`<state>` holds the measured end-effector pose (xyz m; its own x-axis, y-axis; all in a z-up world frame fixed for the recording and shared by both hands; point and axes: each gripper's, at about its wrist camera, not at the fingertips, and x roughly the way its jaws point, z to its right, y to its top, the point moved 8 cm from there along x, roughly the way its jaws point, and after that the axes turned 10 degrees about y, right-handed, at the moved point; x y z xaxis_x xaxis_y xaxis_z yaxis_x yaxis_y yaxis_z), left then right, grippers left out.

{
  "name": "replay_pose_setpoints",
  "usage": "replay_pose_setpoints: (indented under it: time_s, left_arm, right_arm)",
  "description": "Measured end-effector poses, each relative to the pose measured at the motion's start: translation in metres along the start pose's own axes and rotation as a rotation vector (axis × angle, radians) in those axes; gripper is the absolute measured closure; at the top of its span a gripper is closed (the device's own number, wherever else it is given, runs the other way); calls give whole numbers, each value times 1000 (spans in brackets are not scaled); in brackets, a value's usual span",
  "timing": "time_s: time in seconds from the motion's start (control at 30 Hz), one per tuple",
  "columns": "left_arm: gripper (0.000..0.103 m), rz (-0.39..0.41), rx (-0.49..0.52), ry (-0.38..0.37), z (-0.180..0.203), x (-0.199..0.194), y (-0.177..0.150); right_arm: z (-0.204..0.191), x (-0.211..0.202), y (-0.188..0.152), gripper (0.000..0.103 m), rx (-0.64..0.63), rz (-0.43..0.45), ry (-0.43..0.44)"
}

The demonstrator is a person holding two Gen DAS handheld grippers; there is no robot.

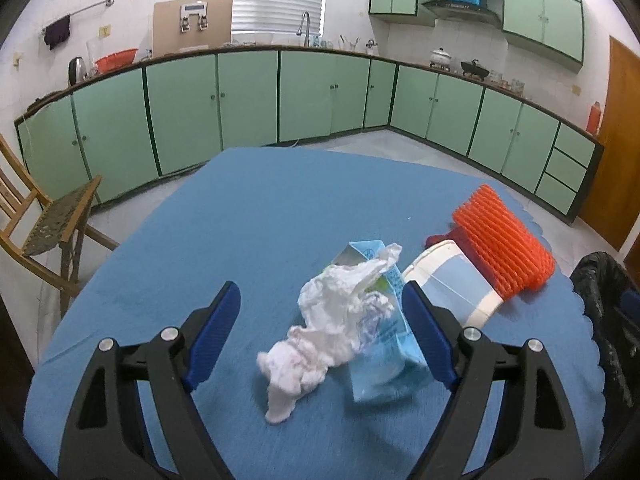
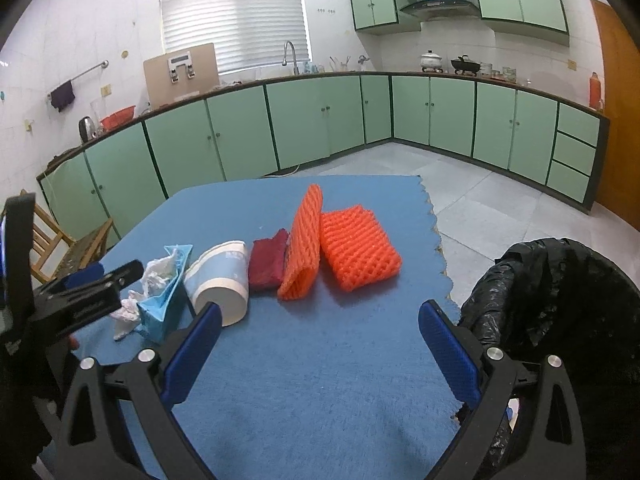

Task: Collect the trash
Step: 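Grasp the crumpled white tissue on the mat with the left gripper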

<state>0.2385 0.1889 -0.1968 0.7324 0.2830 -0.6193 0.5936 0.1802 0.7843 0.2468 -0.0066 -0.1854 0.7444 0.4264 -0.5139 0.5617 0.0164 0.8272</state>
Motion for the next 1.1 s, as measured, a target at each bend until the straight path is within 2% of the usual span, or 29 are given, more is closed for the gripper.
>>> replay_pose_setpoints:
  time_s: [0.1, 0.27, 0.37, 0.5, 0.7, 0.83, 0.93, 1.0, 1.07, 1.1]
  left_arm:
    - [24, -39, -20, -10, -2, 13, -1]
    - [38, -84, -70, -25, -14, 26, -11]
    - [44, -115, -58, 8, -22, 34, -19]
    - [42, -154, -93, -3, -30, 43, -22]
    - [38, -177, -64, -5, -29, 46, -25]
    - [38, -205, -87, -22, -35, 47, -31]
    - [38, -207, -66, -12, -33, 43, -35]
    - [49, -212, -57, -20, -31, 41, -35]
    - [76, -219, -47, -45, -26, 40, -35]
    - [85, -223, -41, -57, -23, 39, -37]
  right_arm:
    - [3, 3, -2, 6, 5, -11, -1]
    - [0, 9, -3, 6, -5, -25, 3]
    - [-2, 11, -4, 6, -13, -31, 7]
    - [-6, 14, -5, 6, -21, -38, 12]
    - [-8, 15, -4, 6, -29, -42, 13]
    - [-8, 15, -4, 6, -33, -42, 14]
    - [-7, 16, -3, 6, -27, -43, 15]
    - [-8, 17, -4, 6, -24, -43, 19]
    - [-11, 17, -3, 6, -28, -43, 24]
    - [-12, 17, -3, 6, -30, -43, 27]
